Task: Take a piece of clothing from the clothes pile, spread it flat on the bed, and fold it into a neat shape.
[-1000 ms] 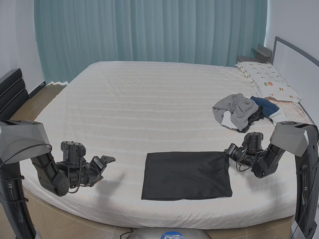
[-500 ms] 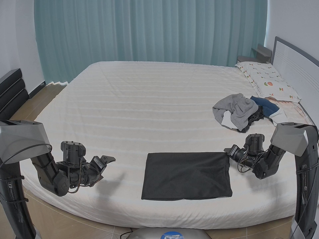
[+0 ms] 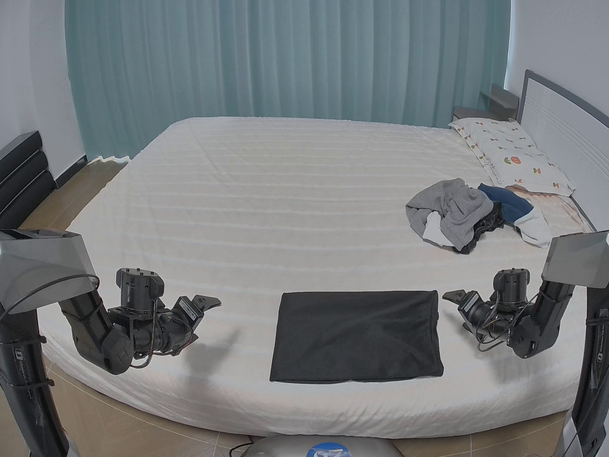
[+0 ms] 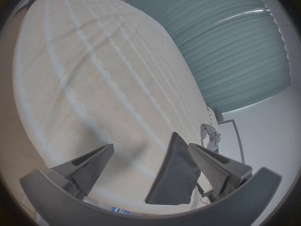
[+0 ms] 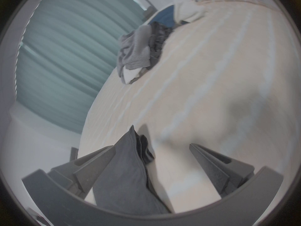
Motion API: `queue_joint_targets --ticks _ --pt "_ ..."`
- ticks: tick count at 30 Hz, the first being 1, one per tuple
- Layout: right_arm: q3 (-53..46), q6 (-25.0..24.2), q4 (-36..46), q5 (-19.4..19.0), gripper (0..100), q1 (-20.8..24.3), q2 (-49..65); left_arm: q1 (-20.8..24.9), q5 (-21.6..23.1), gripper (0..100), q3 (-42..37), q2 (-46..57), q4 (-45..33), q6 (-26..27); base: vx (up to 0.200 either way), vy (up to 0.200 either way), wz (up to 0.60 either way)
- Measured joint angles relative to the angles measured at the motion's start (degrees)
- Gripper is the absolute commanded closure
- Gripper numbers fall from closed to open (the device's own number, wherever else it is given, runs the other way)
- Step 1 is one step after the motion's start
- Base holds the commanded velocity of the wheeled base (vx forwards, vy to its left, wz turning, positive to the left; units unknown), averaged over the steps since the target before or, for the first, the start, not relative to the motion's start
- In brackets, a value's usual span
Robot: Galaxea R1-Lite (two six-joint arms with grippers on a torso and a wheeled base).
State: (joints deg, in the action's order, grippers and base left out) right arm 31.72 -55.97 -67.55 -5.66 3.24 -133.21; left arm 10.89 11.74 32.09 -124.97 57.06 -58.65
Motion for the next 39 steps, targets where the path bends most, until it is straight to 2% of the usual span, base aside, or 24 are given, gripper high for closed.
queue_joint_targets --ticks 2,4,11,15,20,28,39 --pt "-3.41 -3.69 -2.79 -0.11 0 -0.57 1.38 0.96 0.02 0 0.27 0.10 -0.09 -0.69 0.000 -0.200 0.00" --pt "-5.57 -5.32 -7.03 -0.33 0 -1.10 2.06 2.15 -0.02 0 0.57 0.11 -0.30 -1.12 0.000 -0.200 0.00" --pt "-11.67 -6.16 -20.99 -0.94 0 -2.04 -0.01 7.05 -0.35 0 1.54 -0.11 -0.79 -0.74 0.000 -0.200 0.00" --pt "-13.59 -5.21 -21.36 -0.99 0 -1.57 -1.61 8.44 -0.79 0 2.11 -0.78 -0.74 1.43 0.000 -0.050 0.00" --pt "-14.47 -4.92 -21.41 -0.99 0 -1.29 -2.74 9.45 -3.32 0 2.74 -2.40 -0.74 9.61 0.000 0.000 0.00" --pt "-14.86 -4.28 -21.47 -0.91 0 -1.12 -3.40 10.06 -7.07 0 8.37 -7.29 -0.95 18.44 0.000 0.000 0.00" --pt "-14.95 -3.69 -21.43 -0.74 0 -1.07 -4.08 12.65 -10.84 0 12.12 -12.28 -0.11 19.37 0.000 0.000 0.00"
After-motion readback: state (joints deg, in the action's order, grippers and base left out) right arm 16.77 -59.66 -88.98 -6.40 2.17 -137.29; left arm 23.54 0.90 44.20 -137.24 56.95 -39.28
